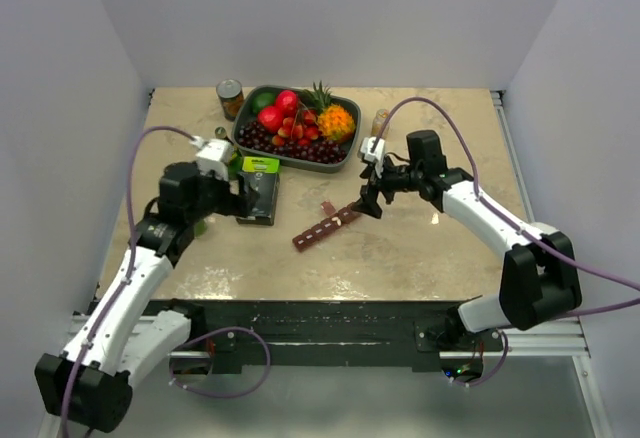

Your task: Sort the pills into containers

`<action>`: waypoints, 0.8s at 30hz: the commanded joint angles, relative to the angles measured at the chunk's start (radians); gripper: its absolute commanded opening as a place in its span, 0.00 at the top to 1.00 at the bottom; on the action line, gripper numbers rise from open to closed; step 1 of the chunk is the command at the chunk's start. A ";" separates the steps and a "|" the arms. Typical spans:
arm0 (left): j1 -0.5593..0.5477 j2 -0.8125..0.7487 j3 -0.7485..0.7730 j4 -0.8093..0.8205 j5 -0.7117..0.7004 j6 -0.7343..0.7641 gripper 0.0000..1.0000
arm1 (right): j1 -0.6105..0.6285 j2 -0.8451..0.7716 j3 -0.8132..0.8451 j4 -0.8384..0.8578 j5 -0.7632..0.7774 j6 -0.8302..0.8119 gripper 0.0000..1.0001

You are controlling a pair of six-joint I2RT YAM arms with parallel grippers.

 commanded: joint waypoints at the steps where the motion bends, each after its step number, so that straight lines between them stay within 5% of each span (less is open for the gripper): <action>1: -0.367 0.077 -0.084 0.193 0.249 0.228 0.13 | 0.002 0.104 0.108 -0.006 -0.007 0.134 0.01; 4: -0.514 0.154 -0.133 0.296 0.157 0.396 0.11 | 0.002 0.193 0.175 -0.045 -0.044 0.195 0.05; 8: -0.524 0.290 -0.141 0.443 0.119 0.480 0.11 | 0.002 0.222 0.181 -0.028 -0.041 0.235 0.09; 17: -0.530 0.597 0.009 0.493 0.084 0.457 0.12 | -0.006 0.244 0.143 0.045 -0.018 0.316 0.11; 24: -0.536 0.685 0.025 0.488 -0.013 0.437 0.17 | -0.008 0.316 0.168 0.053 -0.028 0.378 0.25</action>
